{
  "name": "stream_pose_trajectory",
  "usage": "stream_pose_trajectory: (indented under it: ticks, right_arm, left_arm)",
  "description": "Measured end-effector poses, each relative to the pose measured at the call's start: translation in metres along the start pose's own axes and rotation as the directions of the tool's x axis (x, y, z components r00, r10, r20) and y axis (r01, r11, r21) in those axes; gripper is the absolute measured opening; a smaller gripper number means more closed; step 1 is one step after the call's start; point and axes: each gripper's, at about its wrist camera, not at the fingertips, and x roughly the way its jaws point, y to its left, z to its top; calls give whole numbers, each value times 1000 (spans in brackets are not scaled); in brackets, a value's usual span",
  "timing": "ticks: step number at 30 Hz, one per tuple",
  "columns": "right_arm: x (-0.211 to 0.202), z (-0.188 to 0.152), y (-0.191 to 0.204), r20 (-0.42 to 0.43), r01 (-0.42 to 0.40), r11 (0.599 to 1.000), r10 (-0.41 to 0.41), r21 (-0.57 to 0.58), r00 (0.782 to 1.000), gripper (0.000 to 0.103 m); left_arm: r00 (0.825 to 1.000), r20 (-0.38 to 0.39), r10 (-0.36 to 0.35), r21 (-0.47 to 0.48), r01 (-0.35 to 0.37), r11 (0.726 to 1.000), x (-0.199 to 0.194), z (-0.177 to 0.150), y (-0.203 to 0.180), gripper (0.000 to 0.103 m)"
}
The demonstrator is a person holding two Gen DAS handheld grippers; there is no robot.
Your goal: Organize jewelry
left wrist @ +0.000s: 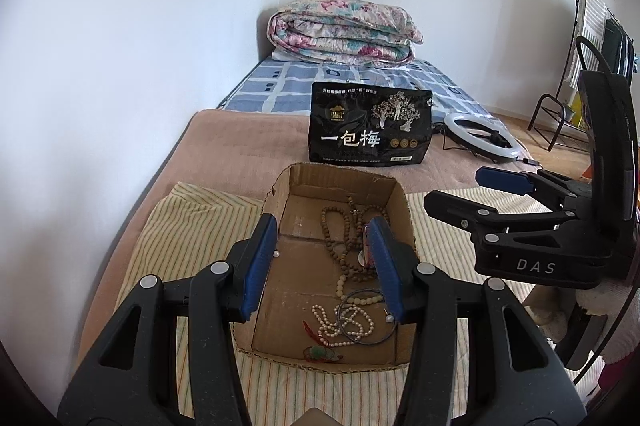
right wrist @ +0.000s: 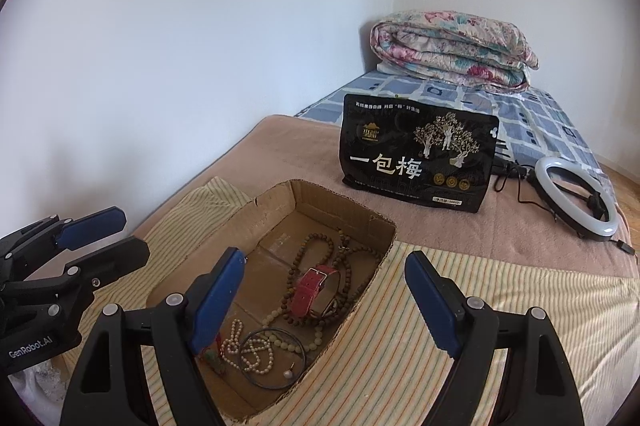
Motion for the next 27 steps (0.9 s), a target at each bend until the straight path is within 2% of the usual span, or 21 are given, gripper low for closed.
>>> stream_pose_trajectory:
  ticks: [10,17,19,23,27]
  right_arm:
    - [-53,-6,3,48,19,1000,-19,-5,999,86]
    - [-86,-15,5,78,54,998,-51,-38,996,88]
    - [-93,-19,5,82,56,998,-52,-39,995,89]
    - [-106,-27,2,92,72,996,-67,-52,993,91]
    - [-115,-34,-3,99,85,995,-79,-54,992,97]
  left_arm:
    - [998,55,-8,-15,9,1000,-41,3,-11,49]
    - [995,100,-7,24,5,1000,-67,-2,-30,49]
    - [994,107,-12,29,9,1000,-73,-4,-35,60]
    - [992,129,-7,30,4,1000,-82,-6,-40,66]
    - [991,133,2,26,-6,1000,-86,-8,-43,81]
